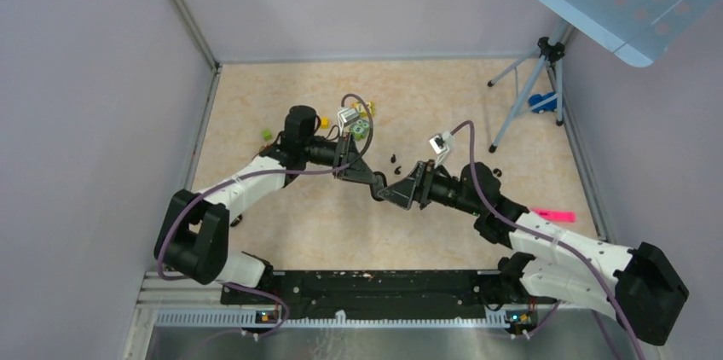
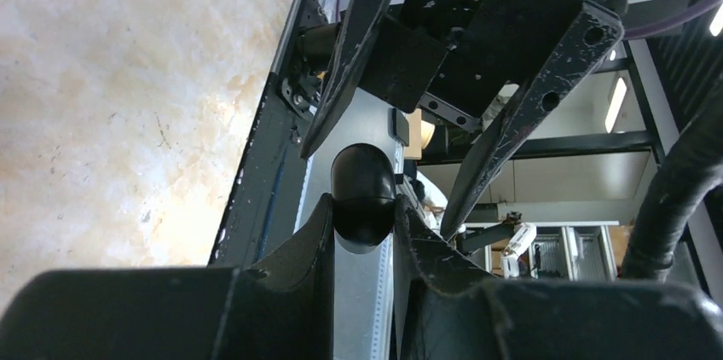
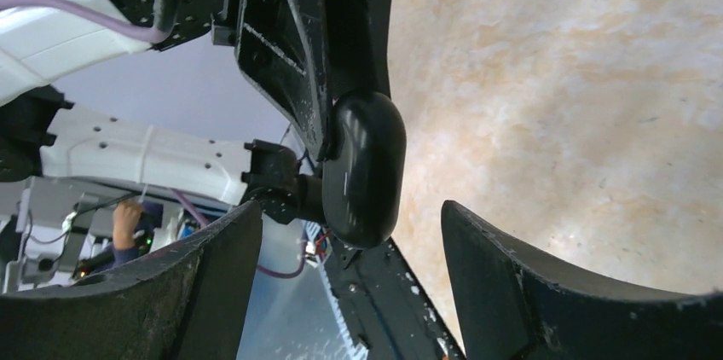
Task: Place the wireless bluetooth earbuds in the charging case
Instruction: Pass from the left arm to the right
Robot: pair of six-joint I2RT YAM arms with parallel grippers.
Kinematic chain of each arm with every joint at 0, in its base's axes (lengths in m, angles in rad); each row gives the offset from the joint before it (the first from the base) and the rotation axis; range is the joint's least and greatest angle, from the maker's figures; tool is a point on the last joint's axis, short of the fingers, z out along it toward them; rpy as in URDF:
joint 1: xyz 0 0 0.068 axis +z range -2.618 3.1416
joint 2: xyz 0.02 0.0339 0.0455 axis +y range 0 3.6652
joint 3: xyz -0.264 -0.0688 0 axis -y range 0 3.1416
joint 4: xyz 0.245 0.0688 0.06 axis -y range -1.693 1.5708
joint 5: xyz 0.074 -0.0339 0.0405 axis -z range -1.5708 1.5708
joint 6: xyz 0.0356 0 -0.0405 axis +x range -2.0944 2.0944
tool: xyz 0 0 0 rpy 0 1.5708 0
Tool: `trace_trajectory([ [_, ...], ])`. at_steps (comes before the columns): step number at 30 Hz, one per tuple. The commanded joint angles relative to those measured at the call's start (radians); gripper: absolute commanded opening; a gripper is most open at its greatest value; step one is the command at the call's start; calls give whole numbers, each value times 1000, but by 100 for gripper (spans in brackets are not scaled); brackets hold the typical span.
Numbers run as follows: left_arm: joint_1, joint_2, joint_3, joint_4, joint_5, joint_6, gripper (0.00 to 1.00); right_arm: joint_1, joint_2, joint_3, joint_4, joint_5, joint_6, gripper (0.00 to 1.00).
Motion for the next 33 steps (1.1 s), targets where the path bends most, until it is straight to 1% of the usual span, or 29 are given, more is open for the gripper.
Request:
trace_trajectory([
  [1, 10, -52, -23, 238, 65, -135, 0, -10, 27, -7, 187, -93, 42, 75],
  [5, 11, -43, -15, 284, 91, -169, 0, -13, 56, -39, 300, -109, 115, 75],
  [9, 11, -46, -31, 371, 101, -231, 0, -15, 85, -76, 443, -121, 180, 75],
  [13, 11, -52, -42, 378, 101, -236, 0, -16, 96, -97, 498, -118, 203, 70],
  [17, 11, -54, -53, 384, 103, -238, 0, -16, 97, -101, 514, -117, 209, 65],
  [21, 11, -59, -62, 395, 103, -249, 0, -18, 98, -94, 512, -107, 199, 58],
  [28, 11, -65, -63, 400, 96, -255, 0, -21, 139, -100, 578, -102, 212, 39],
  [31, 11, -67, -63, 400, 95, -258, 0, -22, 153, -115, 612, -96, 227, 28],
  [33, 11, -69, -64, 402, 93, -259, 0, -24, 155, -123, 624, -88, 234, 19],
])
